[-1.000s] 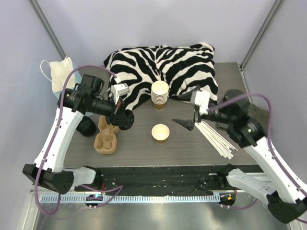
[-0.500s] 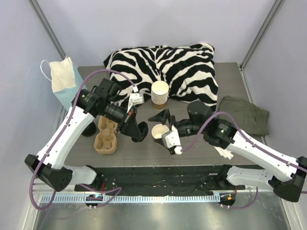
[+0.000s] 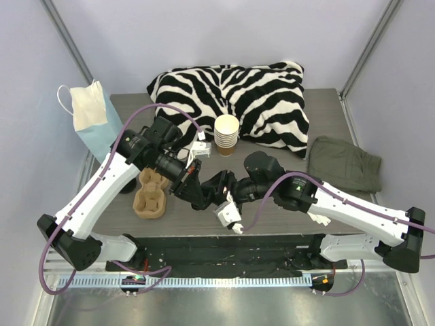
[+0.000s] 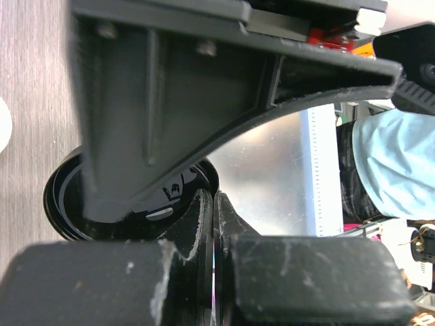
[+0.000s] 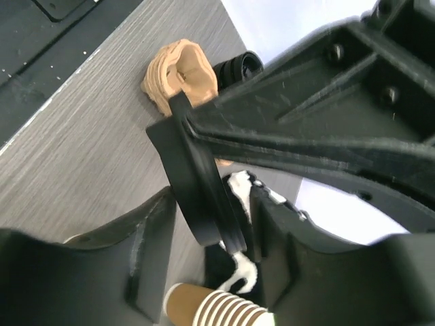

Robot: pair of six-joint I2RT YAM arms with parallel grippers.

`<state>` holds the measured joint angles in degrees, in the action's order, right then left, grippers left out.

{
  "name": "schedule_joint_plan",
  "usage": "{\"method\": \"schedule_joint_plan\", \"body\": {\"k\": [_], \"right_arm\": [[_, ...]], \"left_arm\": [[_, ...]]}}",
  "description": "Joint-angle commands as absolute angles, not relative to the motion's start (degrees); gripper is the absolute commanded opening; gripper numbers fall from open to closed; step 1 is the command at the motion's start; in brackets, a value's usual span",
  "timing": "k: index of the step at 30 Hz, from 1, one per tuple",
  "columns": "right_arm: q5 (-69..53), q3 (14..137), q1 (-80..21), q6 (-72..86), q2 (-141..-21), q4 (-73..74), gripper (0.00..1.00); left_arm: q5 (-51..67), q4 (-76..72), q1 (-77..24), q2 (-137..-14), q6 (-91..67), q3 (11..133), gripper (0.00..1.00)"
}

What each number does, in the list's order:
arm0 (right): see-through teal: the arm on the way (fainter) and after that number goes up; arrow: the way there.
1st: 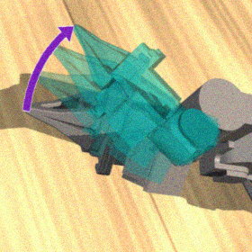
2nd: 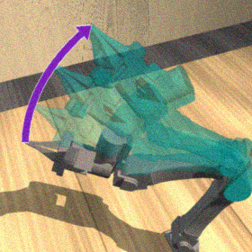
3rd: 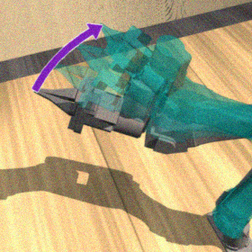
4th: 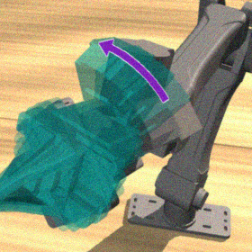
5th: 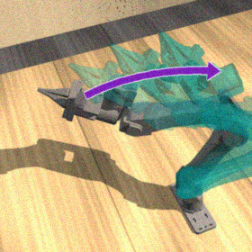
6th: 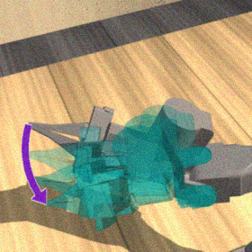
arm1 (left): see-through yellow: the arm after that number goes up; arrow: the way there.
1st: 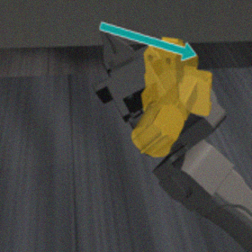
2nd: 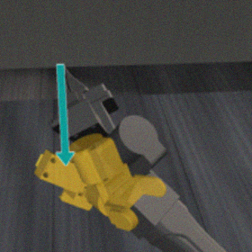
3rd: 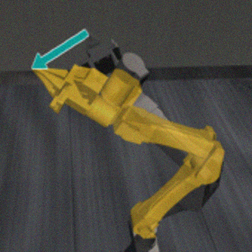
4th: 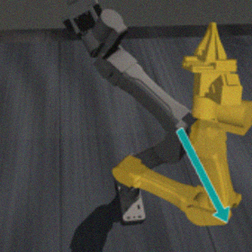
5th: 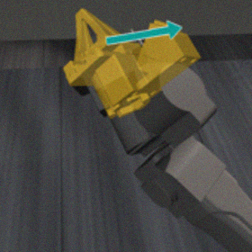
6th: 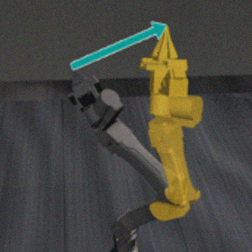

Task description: Pack the takeout coffee

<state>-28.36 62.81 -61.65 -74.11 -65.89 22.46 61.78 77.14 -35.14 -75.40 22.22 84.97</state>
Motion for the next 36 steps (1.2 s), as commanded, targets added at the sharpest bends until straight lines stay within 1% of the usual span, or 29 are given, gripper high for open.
{"method": "schedule_joint_plan", "body": {"k": [1,2,3,6,7,9,10,11,12,13,14,15,16,17,18,19,20,21,22,23,25,26,27,28,30,31,33,35,36], "right_arm": [[-27.16,63.81,-63.45,-76.99,-65.04,21.88,0.39],[-26.72,63.72,-63.98,-75.95,-65.04,22.06,0.31],[-25.59,63.81,-64.16,-74.98,-65.13,21.71,0.19],[-23.56,64.42,-64.60,-70.15,-64.86,21.01,0.01],[-22.60,65.38,-64.60,-65.70,-64.86,20.83,0.01],[-21.36,66.96,-64.51,-57.89,-64.95,21.01,0.01],[-19.62,67.49,-64.60,-55.05,-64.95,21.01,0.01],[-18.64,68.02,-64.51,-51.28,-64.95,20.83,0.01],[-17.76,69.25,-64.16,-43.93,-65.30,20.66,0.01],[-16.71,69.87,-63.46,-39.42,-65.39,20.74,0.01],[-16.61,70.57,-62.67,-35.37,-65.48,20.57,0.01],[-16.87,71.62,-61.62,-31.24,-65.65,20.31,0.01],[-17.31,72.15,-59.00,-21.11,-65.74,20.13,0.01],[-19.23,72.77,-57.23,-16.74,-66.00,19.69,0.01],[-20.12,73.99,-55.65,-11.30,-66.27,19.43,0.01],[-20.91,74.61,-52.15,-1.51,-66.97,19.16,0.01],[-23.44,75.14,-50.12,4.86,-67.41,18.20,0.01],[-25.38,75.58,-47.92,10.58,-67.76,17.50,0.01],[-28.10,74.89,-45.20,16.20,-67.94,15.84,0.01],[-31.26,73.66,-41.17,27.57,-67.68,10.95,0.01],[-34.18,69.01,-38.51,36.60,-67.15,5.83,0.01],[-35.15,67.43,-37.45,43.44,-66.63,0.41,0.01],[-36.81,64.02,-37.35,46.90,-66.45,-3.48,0.01],[-37.26,62.59,-37.27,49.54,-66.27,-6.39,0.01],[-38.14,59.08,-37.27,56.90,-66.97,-13.69,0.01],[-39.19,58.37,-37.35,58.78,-67.49,-17.19,0.01],[-39.72,57.31,-37.44,60.90,-68.02,-18.28,0.01],[-40.16,57.04,-37.44,61.35,-68.20,-19.42,0.01],[-40.34,56.95,-37.44,61.61,-68.29,-19.42,0.01]], "left_arm": [[64.95,85.78,-35.33,-75.41,24.43,86.04,0.00],[64.86,85.78,-35.33,-75.24,24.78,86.04,0.00],[64.78,85.69,-35.33,-75.06,24.96,86.04,0.00],[60.48,86.31,-35.16,-74.62,26.63,89.01,0.10],[56.81,86.22,-34.46,-74.79,26.89,91.99,0.25],[52.66,85.70,-30.69,-75.41,26.37,96.04,0.33],[51.86,84.04,-28.67,-75.58,25.58,100.76,0.40],[51.51,82.46,-23.08,-75.67,23.92,102.99,0.43],[53.42,80.27,-19.46,-75.50,18.95,105.70,0.46],[54.48,74.59,-15.77,-74.98,15.33,106.17,0.58],[55.10,71.14,-10.08,-74.36,11.81,106.08,0.61],[55.11,67.71,-8.11,-73.40,5.60,104.43,0.62],[54.32,61.32,-7.04,-70.52,3.36,102.76,0.66],[52.32,58.39,-6.77,-68.75,1.25,100.66,0.78],[50.21,54.53,-6.77,-66.21,-2.08,94.89,0.86],[44.44,47.27,-6.68,-61.40,-5.85,91.96,0.91],[42.99,44.33,-6.77,-58.56,-6.32,88.98,0.93],[41.24,39.86,-6.77,-56.19,-6.15,83.81,1.00],[38.70,37.81,-6.85,-54.16,-5.80,81.50,1.00],[37.45,36.14,-6.77,-50.49,-5.63,79.30,1.00],[36.83,35.33,-6.85,-48.52,-5.01,75.51,0.99],[36.74,35.42,-6.86,-47.91,-6.66,74.72,0.97],[37.09,35.33,-6.77,-47.81,-8.16,73.23,0.95],[37.70,35.25,-7.12,-47.99,-9.39,72.69,0.89],[38.06,34.90,-8.08,-48.86,-12.03,71.55,0.84],[37.36,34.63,-10.17,-49.22,-12.13,71.37,0.81],[33.43,34.11,-12.99,-50.00,-11.08,71.45,0.76],[30.51,34.10,-18.18,-51.15,-10.11,71.72,0.73],[29.19,34.45,-19.76,-52.72,-9.59,71.89,0.69]]}}
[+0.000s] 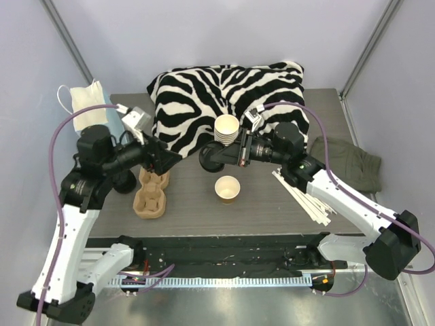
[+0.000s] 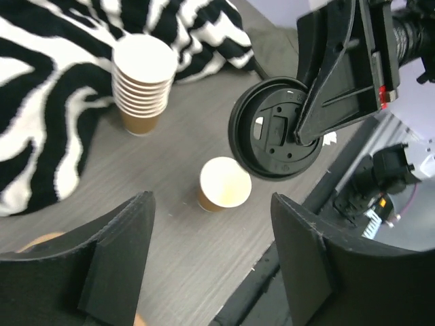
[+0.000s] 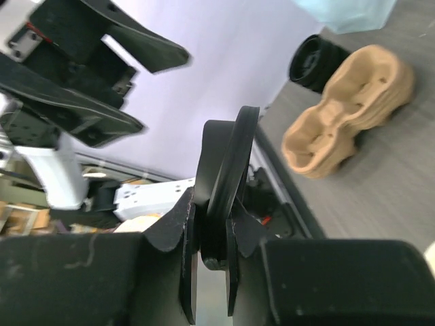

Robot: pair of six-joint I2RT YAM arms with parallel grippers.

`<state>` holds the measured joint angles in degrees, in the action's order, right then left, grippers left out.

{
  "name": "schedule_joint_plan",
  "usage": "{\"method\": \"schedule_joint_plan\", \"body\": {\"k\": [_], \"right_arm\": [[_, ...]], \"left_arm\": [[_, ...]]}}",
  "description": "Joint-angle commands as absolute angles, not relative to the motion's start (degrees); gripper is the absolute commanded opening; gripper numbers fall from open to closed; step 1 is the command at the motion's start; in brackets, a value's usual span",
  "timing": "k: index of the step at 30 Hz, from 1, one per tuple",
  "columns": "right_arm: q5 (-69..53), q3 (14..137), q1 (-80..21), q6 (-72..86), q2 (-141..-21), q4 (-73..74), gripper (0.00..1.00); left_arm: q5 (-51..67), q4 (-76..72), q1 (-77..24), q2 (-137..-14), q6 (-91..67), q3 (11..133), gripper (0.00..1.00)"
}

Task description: Pack the takeout coffee

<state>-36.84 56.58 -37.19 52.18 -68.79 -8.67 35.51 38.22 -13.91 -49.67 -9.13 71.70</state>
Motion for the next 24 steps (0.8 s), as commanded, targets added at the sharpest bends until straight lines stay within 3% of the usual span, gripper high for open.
{"method": "schedule_joint_plan", "body": {"k": [1,10,24], "right_arm": [[-40.78,56.87,-37.53,61.52,-68.29,-19.77,0.01],[-41.66,54.76,-37.88,59.06,-67.41,-17.93,0.01],[-41.40,53.79,-37.97,55.28,-67.41,-16.17,0.01]], "left_arm": [[29.09,34.54,-21.43,-53.34,-9.75,71.81,0.67],[28.82,34.72,-28.30,-58.18,-6.68,73.48,0.49],[30.93,33.49,-28.21,-59.32,-10.45,75.23,0.45]]}}
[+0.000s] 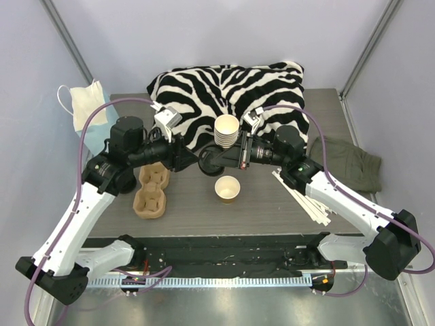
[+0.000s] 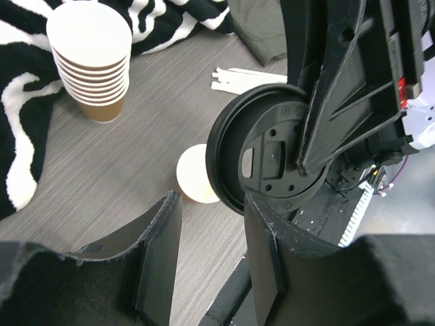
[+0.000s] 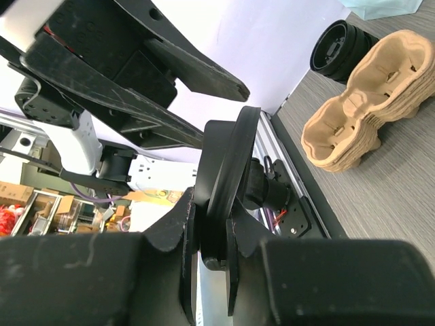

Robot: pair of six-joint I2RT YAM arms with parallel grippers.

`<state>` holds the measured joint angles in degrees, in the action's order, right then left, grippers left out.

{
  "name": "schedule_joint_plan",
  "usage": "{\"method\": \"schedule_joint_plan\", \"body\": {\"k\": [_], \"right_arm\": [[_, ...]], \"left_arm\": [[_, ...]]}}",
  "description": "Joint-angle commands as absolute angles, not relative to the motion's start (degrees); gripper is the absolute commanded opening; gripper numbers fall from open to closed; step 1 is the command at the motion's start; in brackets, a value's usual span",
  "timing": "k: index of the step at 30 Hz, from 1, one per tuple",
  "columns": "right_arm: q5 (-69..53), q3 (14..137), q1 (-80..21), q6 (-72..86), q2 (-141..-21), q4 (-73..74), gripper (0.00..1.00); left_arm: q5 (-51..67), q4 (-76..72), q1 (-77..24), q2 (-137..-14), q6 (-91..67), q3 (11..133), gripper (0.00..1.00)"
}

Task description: Pack the takeout coffee

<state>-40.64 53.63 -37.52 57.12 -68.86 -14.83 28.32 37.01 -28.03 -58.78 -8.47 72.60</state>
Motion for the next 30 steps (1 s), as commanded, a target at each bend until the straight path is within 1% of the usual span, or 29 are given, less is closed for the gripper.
{"method": "schedule_joint_plan", "body": {"k": [1,8,13,16,22,25,30], "right_arm": [[-41.57,53.70,-37.97,55.02,-67.50,-15.91,0.01],[-41.13,52.82,-38.06,55.11,-67.15,-15.91,0.01],[-41.48,53.09,-38.32,55.11,-67.24,-16.26,0.01],[-41.57,53.17,-38.32,55.46,-67.24,-16.43,0.01],[-42.01,52.74,-38.32,55.98,-67.24,-16.70,0.01],[-42.36,52.38,-38.32,56.34,-67.24,-17.40,0.01],[-42.89,52.12,-38.32,56.78,-67.24,-18.19,0.01]], "left_arm": [[31.29,33.40,-28.30,-59.41,-10.55,75.32,0.45],[33.66,32.17,-28.65,-61.35,-11.34,76.11,0.41],[31.56,32.17,-30.14,-62.31,-10.11,75.94,0.40],[30.41,32.87,-30.85,-62.93,-9.23,75.76,0.36],[29.44,33.66,-30.94,-63.19,-8.09,75.06,0.27],[29.79,33.84,-30.94,-63.19,-7.82,74.80,0.18],[30.41,34.36,-31.03,-63.02,-7.91,74.44,0.10]]}}
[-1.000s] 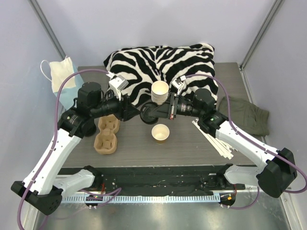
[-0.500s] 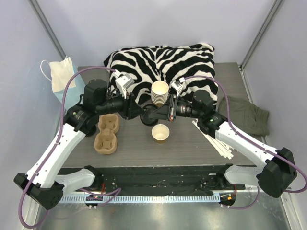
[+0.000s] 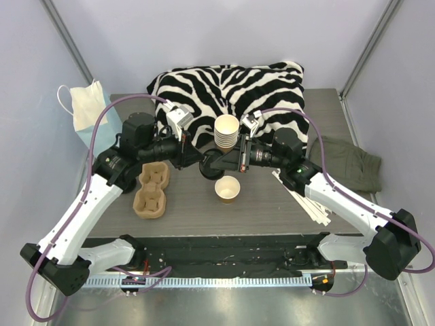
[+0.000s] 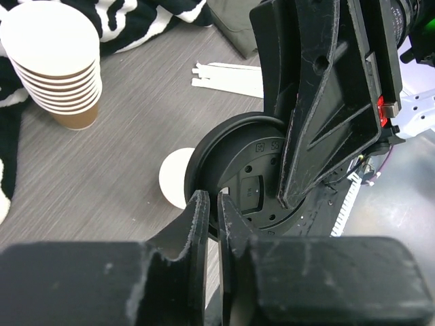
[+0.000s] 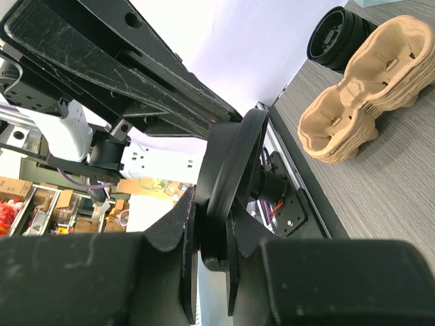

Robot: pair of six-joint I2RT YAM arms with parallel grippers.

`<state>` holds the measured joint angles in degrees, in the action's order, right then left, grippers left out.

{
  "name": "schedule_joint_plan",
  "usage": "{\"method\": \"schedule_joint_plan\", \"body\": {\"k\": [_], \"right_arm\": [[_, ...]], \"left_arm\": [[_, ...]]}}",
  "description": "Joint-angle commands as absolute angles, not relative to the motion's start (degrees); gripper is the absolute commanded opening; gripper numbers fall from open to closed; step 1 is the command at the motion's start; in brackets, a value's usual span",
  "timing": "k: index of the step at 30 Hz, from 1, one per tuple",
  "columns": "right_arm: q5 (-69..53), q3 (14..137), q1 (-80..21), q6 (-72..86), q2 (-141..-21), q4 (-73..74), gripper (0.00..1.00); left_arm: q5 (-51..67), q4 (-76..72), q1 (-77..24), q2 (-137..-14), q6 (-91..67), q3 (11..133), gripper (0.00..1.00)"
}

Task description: Pack the takeout coffee

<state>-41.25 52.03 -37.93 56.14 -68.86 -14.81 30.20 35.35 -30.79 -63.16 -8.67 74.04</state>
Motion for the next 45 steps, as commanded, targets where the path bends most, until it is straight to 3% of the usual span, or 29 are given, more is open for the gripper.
{"method": "schedule_joint_plan", "body": {"k": [1,4,7,10,11,14,20,27,31,37,45], "right_arm": [[-42.89,52.03,-38.32,56.78,-67.15,-18.19,0.01],[-42.89,51.94,-38.32,56.78,-66.97,-18.11,0.01],[-42.19,52.12,-38.23,55.82,-66.97,-17.14,0.02],[-40.61,53.87,-37.88,51.79,-67.24,-11.44,0.31],[-40.61,54.40,-37.36,50.72,-67.24,-8.73,0.49],[-40.69,57.12,-35.43,46.59,-67.68,-1.88,0.68],[-38.94,61.79,-29.81,33.25,-66.46,13.59,0.88],[-36.21,58.46,-23.65,23.74,-64.07,23.28,0.86],[-35.59,56.78,-21.10,21.10,-65.29,25.48,0.65],[-40.07,53.18,-18.55,22.32,-68.29,25.93,0.44],[-44.03,48.17,-18.54,25.66,-68.29,19.87,0.38]], "left_arm": [[30.50,34.54,-30.94,-63.19,-8.00,74.44,0.06],[31.02,34.72,-31.03,-63.28,-8.44,74.62,0.00],[32.08,35.59,-30.94,-63.81,-8.26,74.97,0.00],[31.82,38.31,-31.03,-64.77,-6.95,76.11,0.00],[31.29,39.19,-31.11,-65.04,-6.42,76.29,0.00],[28.83,42.53,-31.03,-65.83,-3.61,76.64,0.00],[25.50,45.18,-32.51,-69.16,-1.85,74.98,0.00],[12.86,41.50,-40.41,-75.48,-2.72,72.60,0.00],[8.44,39.03,-42.89,-79.53,-5.18,72.07,0.00],[4.40,36.57,-46.23,-86.29,-8.70,73.91,0.00],[3.95,34.63,-46.67,-90.17,-8.96,74.18,0.00]]}}
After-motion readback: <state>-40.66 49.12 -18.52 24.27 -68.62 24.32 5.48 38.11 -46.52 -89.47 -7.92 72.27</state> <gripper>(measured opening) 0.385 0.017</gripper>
